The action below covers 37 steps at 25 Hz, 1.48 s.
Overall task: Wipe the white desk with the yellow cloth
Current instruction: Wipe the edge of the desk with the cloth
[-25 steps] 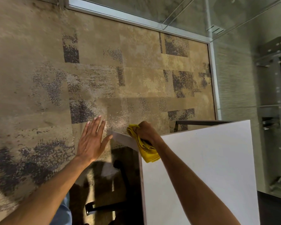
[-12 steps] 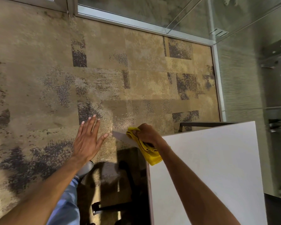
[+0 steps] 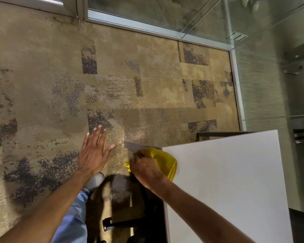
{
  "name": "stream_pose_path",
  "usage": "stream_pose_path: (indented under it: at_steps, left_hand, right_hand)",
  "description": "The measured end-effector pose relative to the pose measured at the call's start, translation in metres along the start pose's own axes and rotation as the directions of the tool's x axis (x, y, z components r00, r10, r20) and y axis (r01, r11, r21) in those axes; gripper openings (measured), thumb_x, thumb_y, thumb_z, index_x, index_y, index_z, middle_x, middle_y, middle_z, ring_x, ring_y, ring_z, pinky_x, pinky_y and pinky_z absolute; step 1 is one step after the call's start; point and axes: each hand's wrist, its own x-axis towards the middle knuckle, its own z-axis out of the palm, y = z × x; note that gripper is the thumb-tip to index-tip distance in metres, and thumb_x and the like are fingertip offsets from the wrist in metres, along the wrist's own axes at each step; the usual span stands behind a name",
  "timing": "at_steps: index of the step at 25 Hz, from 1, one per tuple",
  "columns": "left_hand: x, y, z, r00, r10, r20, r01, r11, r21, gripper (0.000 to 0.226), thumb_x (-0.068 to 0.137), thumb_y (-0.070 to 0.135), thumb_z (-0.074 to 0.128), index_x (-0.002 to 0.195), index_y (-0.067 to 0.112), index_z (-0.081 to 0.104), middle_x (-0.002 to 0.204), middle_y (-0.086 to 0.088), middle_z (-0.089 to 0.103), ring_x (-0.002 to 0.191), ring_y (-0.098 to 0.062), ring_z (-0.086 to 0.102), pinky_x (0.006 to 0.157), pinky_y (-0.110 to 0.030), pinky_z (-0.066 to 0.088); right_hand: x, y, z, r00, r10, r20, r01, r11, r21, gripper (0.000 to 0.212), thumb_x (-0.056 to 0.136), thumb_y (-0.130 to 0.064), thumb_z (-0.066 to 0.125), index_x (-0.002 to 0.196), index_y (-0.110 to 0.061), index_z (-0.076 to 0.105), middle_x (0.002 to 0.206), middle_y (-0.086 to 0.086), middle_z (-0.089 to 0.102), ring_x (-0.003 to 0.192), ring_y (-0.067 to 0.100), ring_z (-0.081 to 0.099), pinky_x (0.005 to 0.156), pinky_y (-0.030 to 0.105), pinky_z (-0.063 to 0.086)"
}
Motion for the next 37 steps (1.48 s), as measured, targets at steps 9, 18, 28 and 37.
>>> stream_pose_path:
  at_steps: [9, 18, 28, 37]
  left_hand:
    - [-0.021, -0.008, 0.011, 0.999, 0.016, 0.030, -0.017, 0.999, 0.028, 0.079, 0.103, 0.062, 0.016, 0.158, 0.006, 0.027, 0.169, -0.015, 0.016, 0.156, -0.027, 0.013, 0.128, -0.045, 0.005]
    - [-0.030, 0.003, 0.023, 0.998, 0.025, 0.055, -0.028, 0.998, 0.053, 0.081, 0.103, 0.065, 0.015, 0.159, 0.007, 0.023, 0.170, -0.013, 0.009, 0.157, -0.024, 0.008, 0.128, -0.047, 0.007]
    - [-0.047, 0.019, 0.034, 0.998, 0.027, 0.058, -0.029, 0.999, 0.036, 0.081, 0.103, 0.065, 0.014, 0.161, 0.008, 0.019, 0.170, -0.015, 0.010, 0.158, -0.026, 0.007, 0.128, -0.049, 0.010]
    - [-0.070, 0.031, 0.043, 0.997, 0.055, 0.054, -0.057, 0.998, 0.031, 0.081, 0.103, 0.066, 0.017, 0.161, 0.009, 0.018, 0.170, -0.013, 0.010, 0.158, -0.025, 0.007, 0.128, -0.047, 0.005]
  right_hand:
    - [-0.001, 0.033, 0.037, 0.994, 0.098, -0.043, -0.099, 0.994, -0.034, 0.031, 0.059, -0.018, 0.087, 0.082, -0.001, 0.075, 0.077, 0.012, 0.076, 0.074, 0.019, 0.074, 0.090, 0.030, 0.056]
    - [-0.022, 0.034, 0.052, 0.970, 0.176, -0.170, -0.152, 0.978, 0.145, 0.013, 0.085, -0.016, 0.064, 0.091, -0.005, 0.064, 0.075, 0.007, 0.073, 0.068, 0.017, 0.071, 0.077, 0.028, 0.059]
    - [-0.049, 0.017, 0.059, 0.980, 0.196, 0.044, -0.200, 0.962, 0.184, 0.028, 0.049, -0.028, 0.088, 0.069, -0.013, 0.075, 0.063, -0.002, 0.069, 0.057, 0.010, 0.066, 0.065, 0.022, 0.058]
    - [-0.089, -0.008, 0.073, 0.989, 0.141, 0.047, -0.143, 0.988, 0.062, 0.018, 0.074, -0.025, 0.077, 0.088, -0.014, 0.074, 0.087, 0.000, 0.074, 0.081, 0.010, 0.069, 0.084, 0.021, 0.053]
